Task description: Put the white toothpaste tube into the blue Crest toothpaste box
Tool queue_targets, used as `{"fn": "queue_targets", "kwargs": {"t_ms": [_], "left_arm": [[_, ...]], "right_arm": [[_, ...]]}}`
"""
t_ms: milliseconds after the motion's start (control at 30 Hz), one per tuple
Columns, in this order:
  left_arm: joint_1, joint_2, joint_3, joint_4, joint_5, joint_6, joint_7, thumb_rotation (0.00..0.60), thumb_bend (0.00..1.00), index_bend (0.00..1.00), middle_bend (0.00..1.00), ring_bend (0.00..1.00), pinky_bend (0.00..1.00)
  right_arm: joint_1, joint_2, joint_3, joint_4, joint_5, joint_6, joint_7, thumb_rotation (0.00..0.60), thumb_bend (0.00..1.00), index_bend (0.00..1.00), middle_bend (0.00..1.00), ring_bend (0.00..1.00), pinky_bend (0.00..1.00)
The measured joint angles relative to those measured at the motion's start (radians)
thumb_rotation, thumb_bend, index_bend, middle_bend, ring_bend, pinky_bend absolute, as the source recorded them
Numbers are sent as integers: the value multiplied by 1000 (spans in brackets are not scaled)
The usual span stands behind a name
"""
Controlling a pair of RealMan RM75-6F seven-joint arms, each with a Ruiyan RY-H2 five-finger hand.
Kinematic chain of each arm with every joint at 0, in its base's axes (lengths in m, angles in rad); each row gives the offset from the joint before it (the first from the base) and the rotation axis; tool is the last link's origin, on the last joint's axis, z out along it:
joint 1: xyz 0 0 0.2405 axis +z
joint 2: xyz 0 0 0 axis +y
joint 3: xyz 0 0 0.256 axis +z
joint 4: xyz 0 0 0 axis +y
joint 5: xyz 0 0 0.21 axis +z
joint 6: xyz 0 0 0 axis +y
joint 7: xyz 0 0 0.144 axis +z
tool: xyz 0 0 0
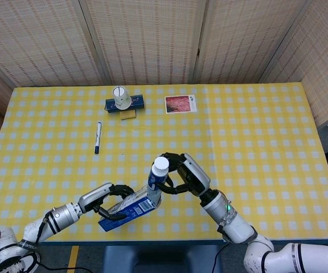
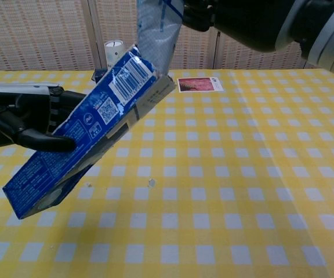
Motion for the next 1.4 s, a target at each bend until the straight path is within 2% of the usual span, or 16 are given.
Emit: {"fn": "queue_targets", "kwargs": {"t_ms": [267, 500, 733, 933, 1167, 1400], "left_arm": [[9, -2, 8, 15, 8, 41, -56, 600, 310, 391, 559, 510, 320], [2, -26, 18, 43, 28, 56, -99, 600, 311, 393, 561, 511, 321], [8, -26, 15, 60, 21, 102, -157, 600, 311, 397, 568, 514, 323], [14, -21, 17, 76, 23, 138, -213, 600, 310, 398, 570, 515, 324], [16, -12, 23, 79, 31, 157, -231, 600, 310, 399, 571, 516, 325], [17, -12, 22, 74, 25, 158, -221, 600, 311, 399, 571, 516, 324]], "right_arm": [[-16, -34, -24, 50, -56, 68, 90, 600, 630, 755, 545, 780, 792], [-12, -100, -37, 110, -87, 109, 151, 600, 630, 755, 545, 780, 792], [-17, -164, -68, 196, -126, 172, 282, 600, 630, 755, 545, 779, 792], [-28, -208, -101, 269, -154, 227, 337, 600, 629, 755, 545, 780, 792], [-26, -242, -118, 318, -154, 234, 356, 600, 630, 755, 545, 780, 792], [-10, -253, -115, 314, -138, 210, 303, 600, 629, 755, 545, 778, 792]]}}
